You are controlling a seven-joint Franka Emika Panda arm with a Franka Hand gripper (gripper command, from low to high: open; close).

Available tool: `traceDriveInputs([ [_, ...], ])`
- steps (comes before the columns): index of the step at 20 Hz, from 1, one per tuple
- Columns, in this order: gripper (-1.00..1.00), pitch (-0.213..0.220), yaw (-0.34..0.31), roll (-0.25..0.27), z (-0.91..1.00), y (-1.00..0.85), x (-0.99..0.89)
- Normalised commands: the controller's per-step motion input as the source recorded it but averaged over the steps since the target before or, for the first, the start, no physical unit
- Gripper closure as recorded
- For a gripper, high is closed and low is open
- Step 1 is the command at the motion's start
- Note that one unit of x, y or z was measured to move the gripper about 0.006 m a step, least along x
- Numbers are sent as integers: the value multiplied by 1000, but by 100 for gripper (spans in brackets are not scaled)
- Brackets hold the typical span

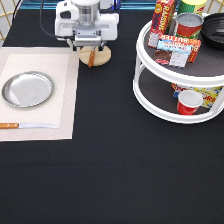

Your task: Arrange plate and fork

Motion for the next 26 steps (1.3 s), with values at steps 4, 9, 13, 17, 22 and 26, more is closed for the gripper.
traceDriveInputs([
  [4, -100, 6, 35, 0, -198, 223, -237],
  [9, -100, 0, 34, 13, -204, 73, -206],
  [13, -100, 0, 13, 32, -255, -31, -299],
  [17, -100, 0, 0, 17, -211, -12, -362],
  [22, -100, 0, 0, 25, -36, -29, -262],
  [26, -100, 0, -1, 47, 96, -82, -74],
])
